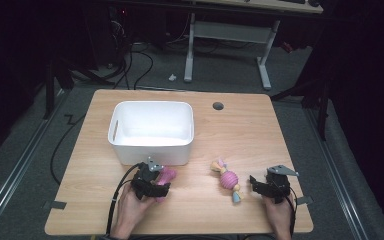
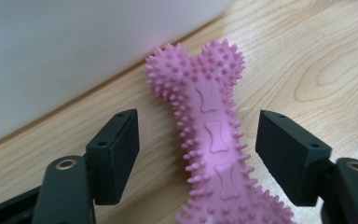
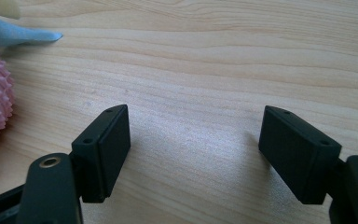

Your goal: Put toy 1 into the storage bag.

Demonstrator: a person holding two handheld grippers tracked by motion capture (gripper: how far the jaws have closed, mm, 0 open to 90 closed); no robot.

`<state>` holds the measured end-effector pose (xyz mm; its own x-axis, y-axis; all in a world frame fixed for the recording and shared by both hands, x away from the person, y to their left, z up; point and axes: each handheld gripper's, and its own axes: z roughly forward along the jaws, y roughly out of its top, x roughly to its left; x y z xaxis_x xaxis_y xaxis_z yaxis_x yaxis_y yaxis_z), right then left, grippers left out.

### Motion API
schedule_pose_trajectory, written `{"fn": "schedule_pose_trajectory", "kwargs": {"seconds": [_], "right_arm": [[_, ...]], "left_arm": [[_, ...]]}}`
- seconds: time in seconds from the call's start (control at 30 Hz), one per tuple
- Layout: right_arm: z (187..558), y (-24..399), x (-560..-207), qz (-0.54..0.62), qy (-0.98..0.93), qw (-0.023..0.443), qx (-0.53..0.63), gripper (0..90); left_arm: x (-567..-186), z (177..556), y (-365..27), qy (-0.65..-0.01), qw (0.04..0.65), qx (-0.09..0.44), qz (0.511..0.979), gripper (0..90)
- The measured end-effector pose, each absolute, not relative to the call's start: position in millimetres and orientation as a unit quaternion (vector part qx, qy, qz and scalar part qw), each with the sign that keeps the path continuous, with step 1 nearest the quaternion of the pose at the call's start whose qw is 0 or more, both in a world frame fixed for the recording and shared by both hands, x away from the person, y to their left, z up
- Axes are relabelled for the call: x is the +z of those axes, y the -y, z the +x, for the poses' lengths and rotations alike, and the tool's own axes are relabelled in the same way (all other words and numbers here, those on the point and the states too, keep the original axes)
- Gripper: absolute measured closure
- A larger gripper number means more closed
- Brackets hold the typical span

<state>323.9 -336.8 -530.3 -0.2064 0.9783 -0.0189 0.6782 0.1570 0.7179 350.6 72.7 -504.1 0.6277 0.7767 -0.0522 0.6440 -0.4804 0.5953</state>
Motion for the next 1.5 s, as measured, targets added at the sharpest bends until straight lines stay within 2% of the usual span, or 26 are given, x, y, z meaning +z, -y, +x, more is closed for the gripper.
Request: {"fn": "schedule_pose_trajectory", "kwargs": {"seconds": [0.43, 0.87, 1.17, 1.5], "right_arm": [[324, 337, -530, 0.577, -0.718, 0.251, 0.298, 25.2], [324, 337, -530, 0.577, -0.718, 0.251, 0.297, 25.2], [324, 337, -530, 0.577, -0.718, 0.251, 0.297, 25.2], [324, 337, -530, 0.576, -0.719, 0.251, 0.297, 25.2]], "left_arm": [[-512, 355, -68, -0.426, 0.288, 0.105, 0.851, 41.7], [-511, 349, -67, -0.404, 0.288, 0.113, 0.861, 57.2], [-509, 346, -66, -0.39, 0.29, 0.111, 0.867, 58.9], [-496, 340, -72, -0.386, 0.304, 0.082, 0.867, 59.1]]}}
